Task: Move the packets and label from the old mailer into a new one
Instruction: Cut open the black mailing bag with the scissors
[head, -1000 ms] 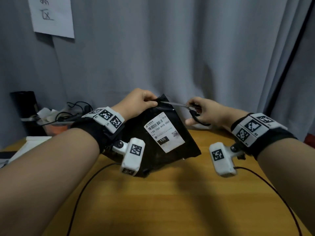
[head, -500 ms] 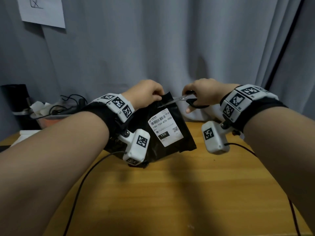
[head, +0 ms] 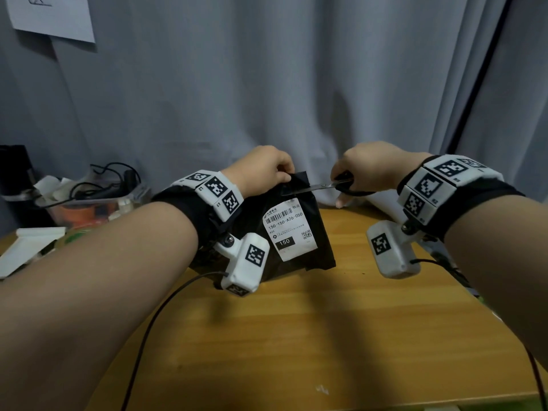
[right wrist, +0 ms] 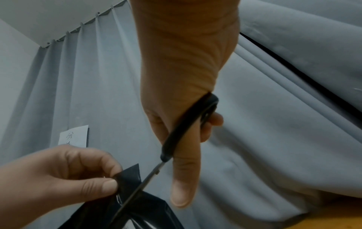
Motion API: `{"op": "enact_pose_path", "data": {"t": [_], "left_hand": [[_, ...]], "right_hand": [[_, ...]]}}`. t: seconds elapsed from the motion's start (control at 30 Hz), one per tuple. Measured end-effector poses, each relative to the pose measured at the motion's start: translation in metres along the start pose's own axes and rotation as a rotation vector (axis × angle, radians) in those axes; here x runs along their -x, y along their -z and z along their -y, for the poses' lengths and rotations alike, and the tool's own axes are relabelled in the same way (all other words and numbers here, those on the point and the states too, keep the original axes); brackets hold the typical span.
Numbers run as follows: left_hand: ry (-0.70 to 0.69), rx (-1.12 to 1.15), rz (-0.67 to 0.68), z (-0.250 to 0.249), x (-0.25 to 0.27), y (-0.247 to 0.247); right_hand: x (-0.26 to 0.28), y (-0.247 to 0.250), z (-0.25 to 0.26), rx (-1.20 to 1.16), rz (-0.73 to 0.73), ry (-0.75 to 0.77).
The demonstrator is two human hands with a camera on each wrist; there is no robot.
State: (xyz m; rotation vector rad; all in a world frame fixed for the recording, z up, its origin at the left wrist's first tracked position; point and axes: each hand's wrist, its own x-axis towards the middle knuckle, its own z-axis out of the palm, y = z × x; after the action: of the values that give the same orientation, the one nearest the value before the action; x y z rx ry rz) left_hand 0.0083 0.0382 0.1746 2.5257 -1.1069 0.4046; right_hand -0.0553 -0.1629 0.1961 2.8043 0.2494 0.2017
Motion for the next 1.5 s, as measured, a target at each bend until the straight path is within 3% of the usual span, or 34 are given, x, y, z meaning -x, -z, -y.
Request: {"op": "enact_pose_path", "data": {"t": [0.3, 0.67, 0.87, 0.97, 1.07, 1.13, 1.27, 1.5], "left_hand": [[0.162, 0.187, 0.075, 0.000, 0.002, -0.008], [0.060, -0.168, -0.047, 0.037, 0.015, 0.044], [-0.089, -0.162, -0.145, 0.033, 0.010, 0.079], [-0.048, -0.142, -0.053, 0.030, 0.003, 0.080], [0.056, -0.056, 0.025, 0.042, 0.007, 0.067], [0.122, 0.111, -0.010, 0.052, 0.012, 0.055], [0.199, 0.557, -0.095, 0.060, 0.016, 0.038], [0.205, 0.608, -0.077, 0.042, 0.015, 0.016]], "right_hand": [[0.000, -0.001, 0.010, 0.058, -0.017, 0.046], [-0.024, 0.023, 0.059, -0.135, -0.088, 0.065], [-0.033, 0.040, 0.109, -0.081, -0.141, 0.271], [-0.036, 0.042, 0.111, -0.128, -0.204, 0.214], [-0.029, 0.035, 0.081, -0.193, -0.181, 0.071], [-0.022, 0.024, 0.060, -0.292, -0.140, -0.015], [-0.011, 0.000, 0.041, -0.804, -0.190, -0.156], [-0.015, -0.003, 0.075, -1.334, -0.176, -0.155]]}}
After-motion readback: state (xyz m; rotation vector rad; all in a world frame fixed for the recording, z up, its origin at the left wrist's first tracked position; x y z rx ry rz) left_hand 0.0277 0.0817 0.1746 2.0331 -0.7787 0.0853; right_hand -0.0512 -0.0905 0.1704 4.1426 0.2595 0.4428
